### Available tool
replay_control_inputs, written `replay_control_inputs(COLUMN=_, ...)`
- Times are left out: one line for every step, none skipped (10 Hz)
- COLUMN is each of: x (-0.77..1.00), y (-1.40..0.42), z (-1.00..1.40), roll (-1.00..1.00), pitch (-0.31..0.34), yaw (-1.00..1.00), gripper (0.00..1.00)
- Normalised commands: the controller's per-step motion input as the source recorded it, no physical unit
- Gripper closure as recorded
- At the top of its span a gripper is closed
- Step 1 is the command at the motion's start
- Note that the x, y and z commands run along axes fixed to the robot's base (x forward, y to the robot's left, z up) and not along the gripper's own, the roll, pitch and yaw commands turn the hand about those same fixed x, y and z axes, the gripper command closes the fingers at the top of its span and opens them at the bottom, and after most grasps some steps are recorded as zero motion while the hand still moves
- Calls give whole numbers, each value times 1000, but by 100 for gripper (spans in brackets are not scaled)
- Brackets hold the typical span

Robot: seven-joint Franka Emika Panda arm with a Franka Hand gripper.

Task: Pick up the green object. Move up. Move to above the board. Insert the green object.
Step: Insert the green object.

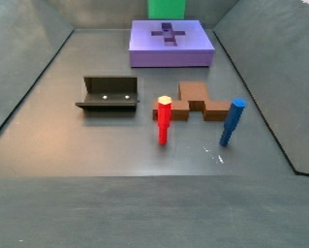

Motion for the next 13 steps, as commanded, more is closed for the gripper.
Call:
replay_control_inputs(x=0, y=0, z=-480, roll=243, pitch=-27, yaw=46, gripper=100)
replay_control_inputs(x=0, y=0, z=-323, roll=69, pitch=-19, yaw=20, gripper=100)
replay_control_inputs(x=0, y=0, z=-229, roll=-19, pitch=-66, yaw=60, gripper=100)
replay_control_inputs(x=0, y=0, z=-171, roll=-123, pitch=-114, yaw=146, gripper=100)
replay_control_inputs(x=0, y=0, z=-197, roll=-203, pitch=-166, yaw=180, gripper=100)
replay_control_inputs(x=0, y=0, z=-197, roll=-233, pitch=-209, yaw=169, gripper=100)
replay_control_inputs(x=0, y=0, z=-140, roll=-167, pitch=-170, yaw=100, gripper=100)
replay_control_inputs(x=0, y=0, z=-109, roll=-93, pitch=-131, yaw=0, gripper=100)
replay_control_inputs(x=-57, y=0, z=-91, roll=-127, pitch=-170, yaw=0, gripper=100)
replay_control_inputs(x=-157, y=0, z=-40, roll=-143, pitch=-199, yaw=0, gripper=100)
replay_control_inputs(x=-220, y=0, z=-9, roll=-97, pitch=-180, yaw=0, gripper=100)
replay_control_inputs(x=-263, y=0, z=0, roll=-27, pitch=-136, yaw=0, gripper=100)
replay_control_inputs(x=-300, y=66, z=0, roll=0, pitch=-90, yaw=0, gripper=100)
